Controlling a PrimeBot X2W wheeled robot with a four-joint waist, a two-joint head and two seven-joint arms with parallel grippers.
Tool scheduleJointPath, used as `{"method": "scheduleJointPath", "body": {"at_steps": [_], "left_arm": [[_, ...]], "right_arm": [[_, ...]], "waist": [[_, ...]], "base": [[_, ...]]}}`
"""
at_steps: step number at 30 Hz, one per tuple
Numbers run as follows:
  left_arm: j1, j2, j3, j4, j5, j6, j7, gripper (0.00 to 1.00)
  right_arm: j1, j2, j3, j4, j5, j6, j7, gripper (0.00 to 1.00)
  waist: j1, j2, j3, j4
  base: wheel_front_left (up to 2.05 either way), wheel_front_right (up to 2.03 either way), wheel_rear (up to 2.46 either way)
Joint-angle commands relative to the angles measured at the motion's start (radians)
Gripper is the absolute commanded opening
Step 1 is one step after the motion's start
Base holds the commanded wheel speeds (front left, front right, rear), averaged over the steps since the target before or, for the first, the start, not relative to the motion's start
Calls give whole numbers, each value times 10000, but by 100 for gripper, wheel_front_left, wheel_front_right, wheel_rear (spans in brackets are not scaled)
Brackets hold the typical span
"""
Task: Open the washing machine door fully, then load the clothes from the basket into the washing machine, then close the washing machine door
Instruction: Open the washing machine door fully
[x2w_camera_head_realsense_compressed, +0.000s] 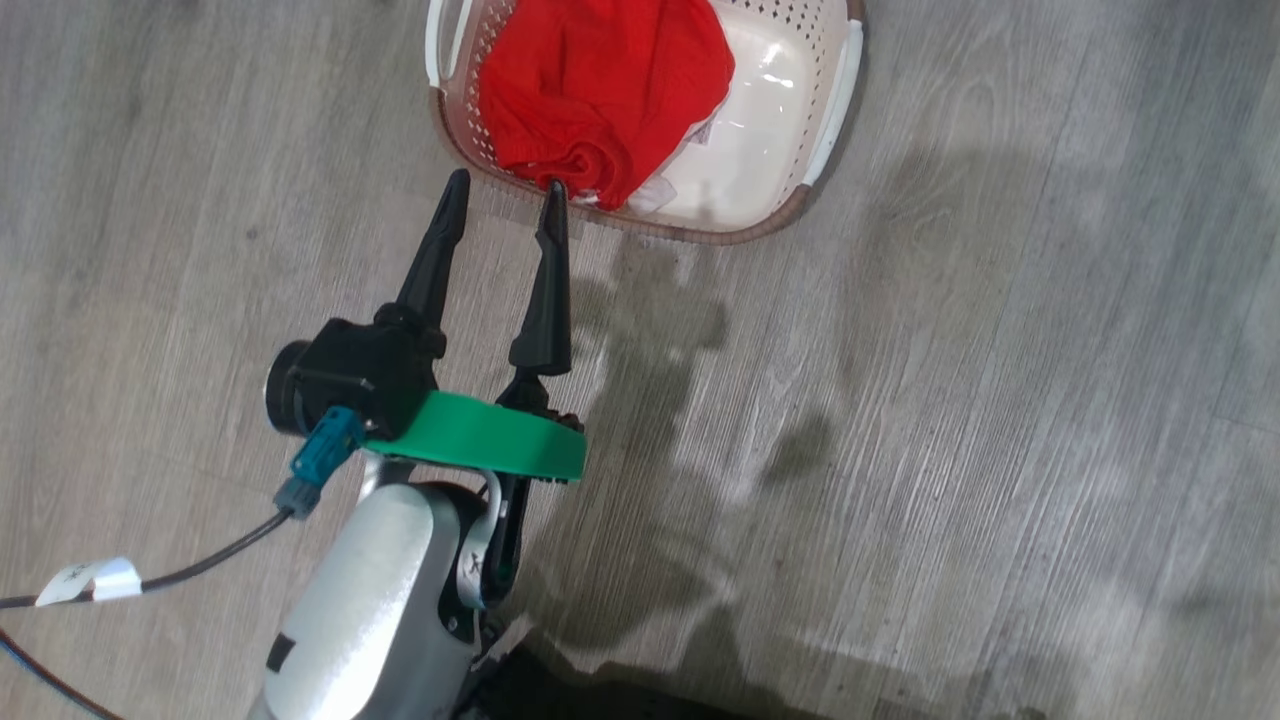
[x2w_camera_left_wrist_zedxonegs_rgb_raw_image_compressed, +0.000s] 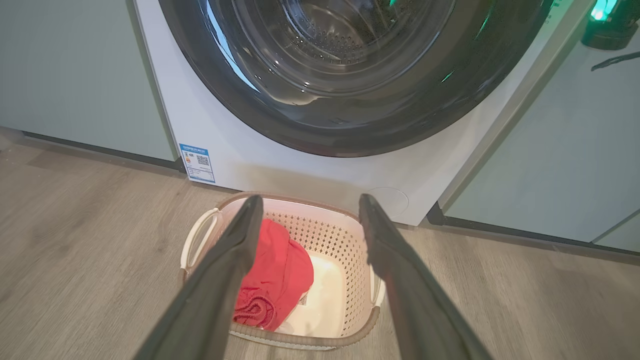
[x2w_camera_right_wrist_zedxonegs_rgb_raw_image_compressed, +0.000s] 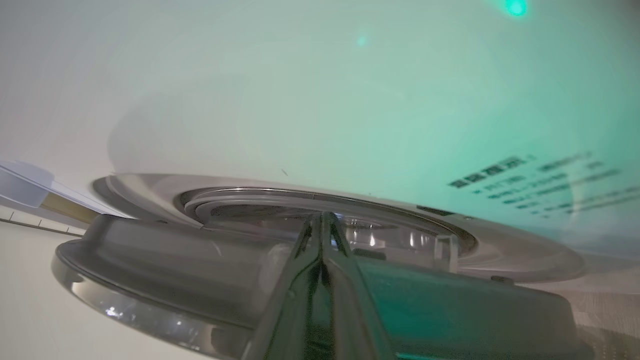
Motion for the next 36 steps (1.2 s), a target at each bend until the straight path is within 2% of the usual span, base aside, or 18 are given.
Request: {"method": "scheduleJointPath", "body": {"at_steps": [1,15,36], "left_arm": [[-73,123,379,-255,-34,66,-95,100],[337,123,608,-65,101,-2,-95,100],[1305,123,1114,437,372,-163,-95,100]], "right_arm": [[-118,440,56,-318,103,8,195,0],[2016,250,198,-1180,1083,8,1798,0],[5600,1203,1405,-2617,2106,8,3293,0]], "waist": [[-1,-1,-40,9],[-1,-1,-1183,224],[-1,-1,-3351,686]], "base": [[0,0,0],[0,0,0],[0,0,0]]}}
